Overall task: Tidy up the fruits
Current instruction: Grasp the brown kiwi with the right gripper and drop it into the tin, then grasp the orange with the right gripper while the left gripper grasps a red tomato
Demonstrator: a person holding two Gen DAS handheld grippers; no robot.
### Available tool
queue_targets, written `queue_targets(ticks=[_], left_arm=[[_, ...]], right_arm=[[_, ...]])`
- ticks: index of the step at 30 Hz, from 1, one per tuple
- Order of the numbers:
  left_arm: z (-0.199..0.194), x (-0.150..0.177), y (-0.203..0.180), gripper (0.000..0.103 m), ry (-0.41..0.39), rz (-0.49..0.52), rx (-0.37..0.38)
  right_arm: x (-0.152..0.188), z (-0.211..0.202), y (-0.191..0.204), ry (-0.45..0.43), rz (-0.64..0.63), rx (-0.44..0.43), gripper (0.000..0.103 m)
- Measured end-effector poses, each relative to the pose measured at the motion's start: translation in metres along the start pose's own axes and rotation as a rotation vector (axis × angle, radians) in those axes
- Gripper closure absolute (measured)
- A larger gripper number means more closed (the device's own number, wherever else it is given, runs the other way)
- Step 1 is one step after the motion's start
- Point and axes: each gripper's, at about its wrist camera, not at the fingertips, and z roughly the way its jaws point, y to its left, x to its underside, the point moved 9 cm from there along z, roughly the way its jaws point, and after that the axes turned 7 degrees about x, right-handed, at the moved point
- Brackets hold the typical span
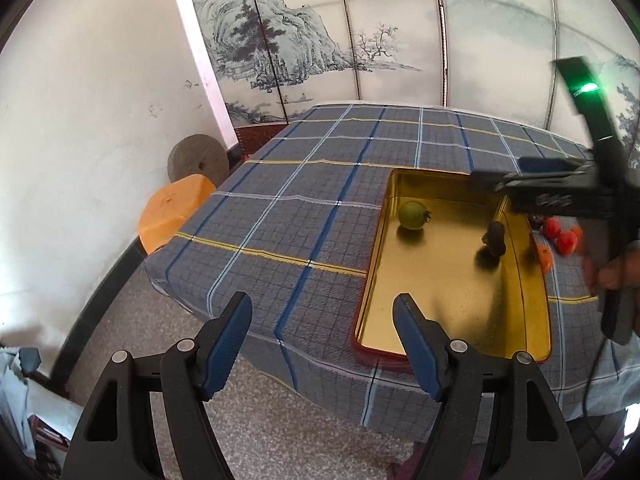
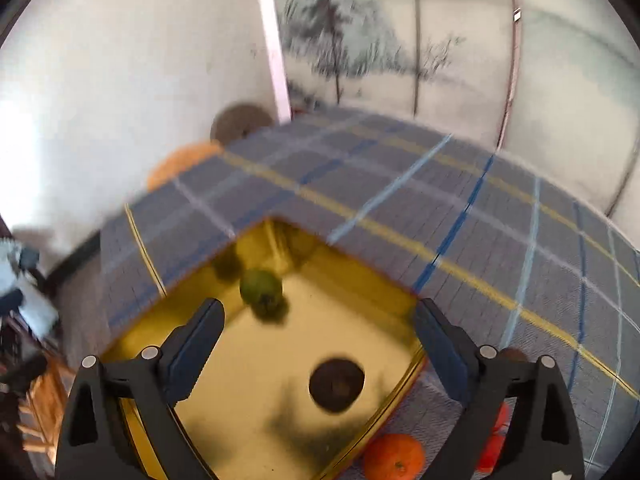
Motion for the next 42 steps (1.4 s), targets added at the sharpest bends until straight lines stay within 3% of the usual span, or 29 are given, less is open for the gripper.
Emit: queue_targets(ticks=[6,8,12,16,20,30,31,33,35,38,40,42], left_arm=[[-0.003,-0.001,-0.009,0.029,-0.008,0.031,0.014],[-0.005,-0.002,-0.016,0.029,-0.017,0.054,0.029],[-0.010,-0.004,-0.036,0.029,-0.042,0.098,0.074],[-0.012,-0.005,-0.063,0.029,-0.047,0.134,0.126],[-0.014,-0.006,-0.083,0.029,-0.035,0.147,0.171],[-0.015,-0.012,-0.080,0.029,-0.041,0.181,0.127],[-0.014,-0.013,-0.082,0.029,-0.037,0.183,0.129],[-0.013,-0.014,-0.087,0.029,-0.039,0.200,0.125],[-0.015,-0.016,-0.094,0.029,-0.043,0.218,0.132],[-0.020,-0.019,-0.114,0.029,-0.053,0.258,0.173],[-0.023,-0.019,-0.135,0.029,-0.063,0.308,0.209],[-0.026,-0.019,-0.159,0.029,-0.060,0.348,0.279]], right_arm=[[0.013,-0.050,-0.023,-0.119,0.045,0.007,0.010],[0.034,-0.070,-0.034,-0.147,0.064,0.007,0.022],[0.096,-0.098,-0.065,-0.112,0.077,0.058,0.033],[0.137,-0.097,-0.079,-0.026,0.080,0.063,0.042],[0.128,-0.081,-0.070,-0.001,0.057,0.003,0.045],[0.106,0.002,-0.044,0.116,-0.205,-0.014,0.047],[0.107,0.010,-0.044,0.145,-0.212,-0.020,0.065],[0.109,0.014,-0.041,0.165,-0.199,-0.060,0.068],[0.110,0.007,-0.042,0.151,-0.181,-0.070,0.069],[0.112,-0.036,-0.059,0.050,-0.089,-0.057,0.069],[0.125,-0.073,-0.090,-0.014,-0.004,0.017,0.068],[0.144,-0.099,-0.135,-0.024,0.067,0.124,0.068]])
